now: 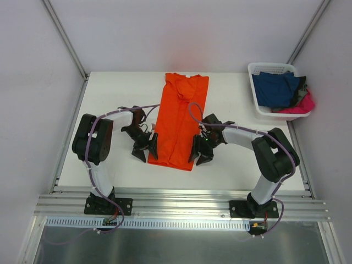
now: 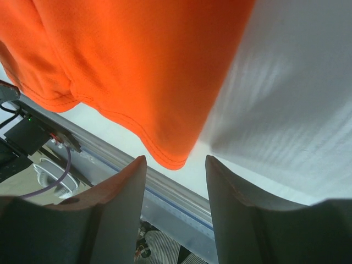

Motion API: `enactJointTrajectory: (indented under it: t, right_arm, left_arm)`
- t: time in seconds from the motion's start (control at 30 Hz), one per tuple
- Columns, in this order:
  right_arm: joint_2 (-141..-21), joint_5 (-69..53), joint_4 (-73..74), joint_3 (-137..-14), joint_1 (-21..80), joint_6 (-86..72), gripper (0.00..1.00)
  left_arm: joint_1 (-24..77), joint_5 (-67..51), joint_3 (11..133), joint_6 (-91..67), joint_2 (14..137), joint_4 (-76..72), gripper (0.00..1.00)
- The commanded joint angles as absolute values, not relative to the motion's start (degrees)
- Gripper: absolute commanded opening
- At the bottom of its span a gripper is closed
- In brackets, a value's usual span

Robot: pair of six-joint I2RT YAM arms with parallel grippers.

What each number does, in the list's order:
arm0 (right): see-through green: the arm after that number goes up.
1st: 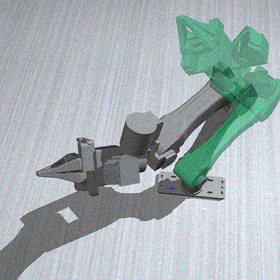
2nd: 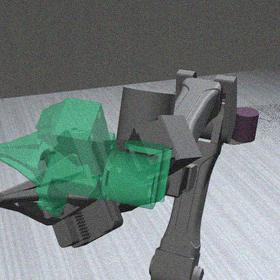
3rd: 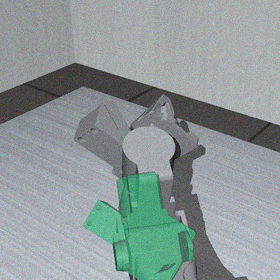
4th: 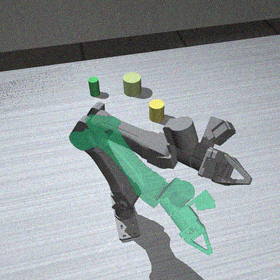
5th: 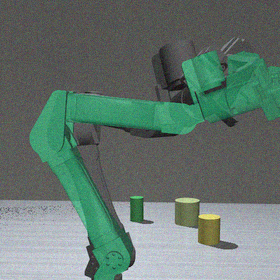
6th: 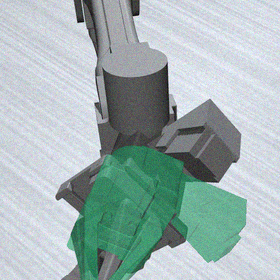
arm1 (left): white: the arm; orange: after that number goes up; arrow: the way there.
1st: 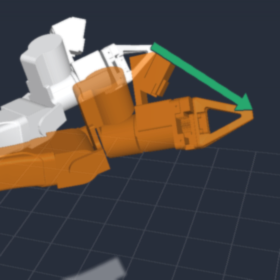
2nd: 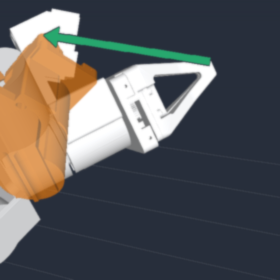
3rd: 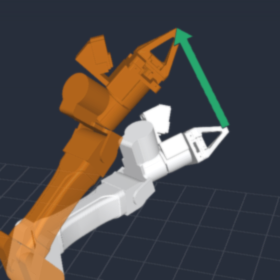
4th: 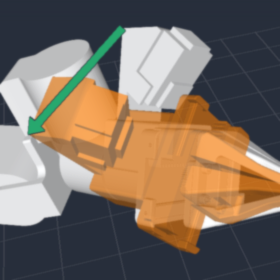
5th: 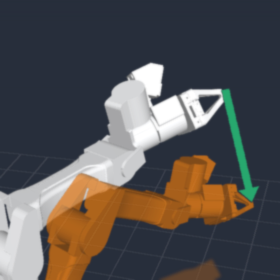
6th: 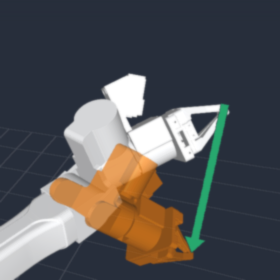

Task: Fold and stack the t-shirts
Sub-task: Grab the bottom of the folded rectangular tshirt with both arms

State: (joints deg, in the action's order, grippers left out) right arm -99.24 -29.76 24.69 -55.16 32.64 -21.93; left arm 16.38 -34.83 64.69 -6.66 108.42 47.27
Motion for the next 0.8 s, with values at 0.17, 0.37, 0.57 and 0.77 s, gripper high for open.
enactJointTrajectory:
  t: [0.17, 0.37, 0.57, 0.77]
  right_arm:
    - [-98.3, -33.1, 22.6, -55.8, 35.9, -23.6, 0.50]
    - [-99.0, -33.2, 22.4, -56.5, 37.6, -23.8, 0.49]
    - [-97.8, -32.4, 22.6, -54.9, 37.7, -24.2, 0.49]
    - [-97.0, -32.2, 23.4, -53.9, 37.2, -23.7, 0.49]
  left_arm:
    - [15.6, -36.7, 63.1, -7.2, 107.6, 46.7, 0.66]
    - [15.7, -37.8, 63.3, -7.3, 108.5, 46.3, 0.66]
    - [15.7, -37.5, 63.5, -7.7, 108.7, 46.2, 0.65]
    - [15.7, -36.7, 64.0, -8.0, 109.2, 46.2, 0.65]
